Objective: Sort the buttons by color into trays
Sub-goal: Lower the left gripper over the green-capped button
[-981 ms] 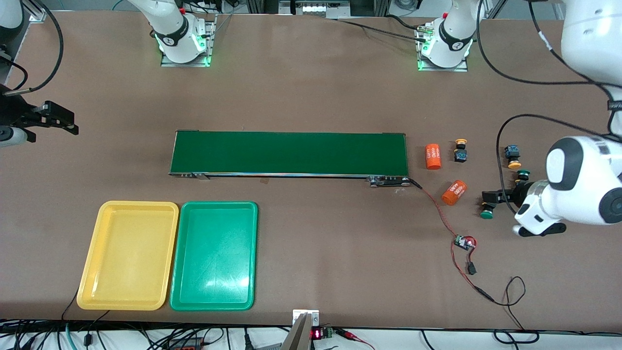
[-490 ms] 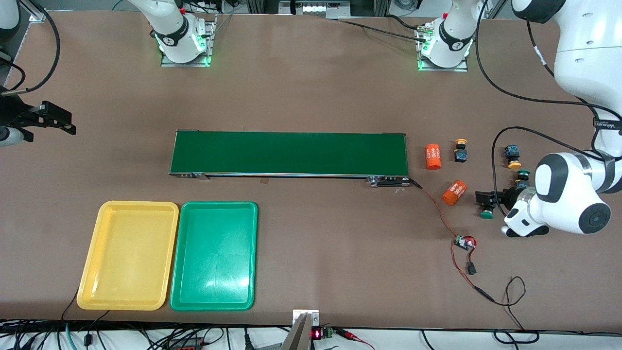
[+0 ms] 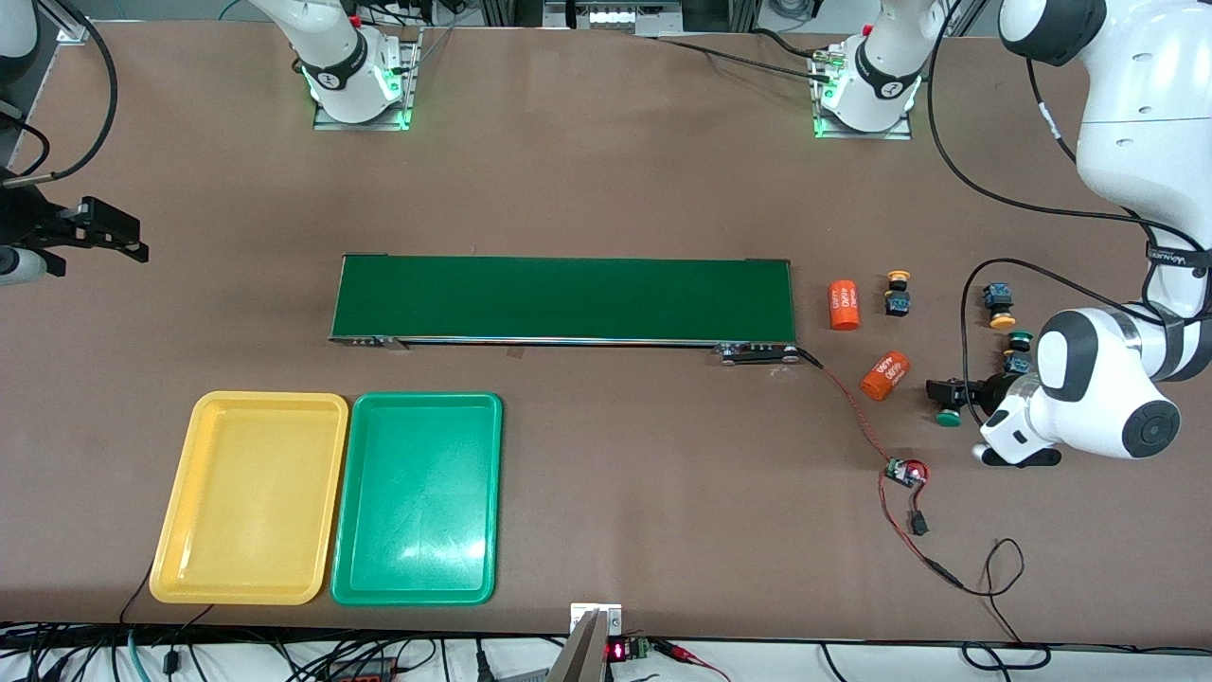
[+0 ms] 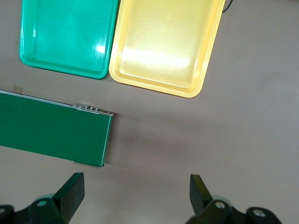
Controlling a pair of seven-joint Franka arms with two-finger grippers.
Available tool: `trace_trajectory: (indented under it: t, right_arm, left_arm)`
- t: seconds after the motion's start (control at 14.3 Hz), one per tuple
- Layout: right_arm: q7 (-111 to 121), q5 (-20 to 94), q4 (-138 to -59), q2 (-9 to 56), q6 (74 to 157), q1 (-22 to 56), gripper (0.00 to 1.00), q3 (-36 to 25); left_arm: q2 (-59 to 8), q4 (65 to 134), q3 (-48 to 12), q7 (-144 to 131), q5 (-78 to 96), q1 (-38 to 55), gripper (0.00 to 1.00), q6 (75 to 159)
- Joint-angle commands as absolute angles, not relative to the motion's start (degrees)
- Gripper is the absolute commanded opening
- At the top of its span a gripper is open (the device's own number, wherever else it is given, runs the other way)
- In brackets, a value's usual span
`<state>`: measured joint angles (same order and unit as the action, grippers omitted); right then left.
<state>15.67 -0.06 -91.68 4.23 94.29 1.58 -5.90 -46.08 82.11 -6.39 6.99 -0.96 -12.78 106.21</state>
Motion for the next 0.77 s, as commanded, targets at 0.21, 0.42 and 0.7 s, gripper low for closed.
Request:
trace_trajectory:
  t: [0.21, 0.42, 0.7]
  right_arm:
    - [15.3, 0.4, -91.1, 4.3, 93.5, 1.2, 1.00, -5.8]
    - [15.4, 0.4, -91.2, 4.4, 93.5, 1.0, 1.00, -5.8]
    - [15.4, 0.4, -91.2, 4.4, 93.5, 1.0, 1.00, -5.8]
  left_arm:
    - [-47.7, 80.9, -6.5, 13.4, -3.1, -13.4, 1.00, 108.5]
    - [-47.7, 85.1, -6.6, 13.2, -2.5, -14.6, 1.00, 112.0]
    - [-47.2, 87.2, -6.5, 13.1, -3.0, -14.2, 0.88, 113.3]
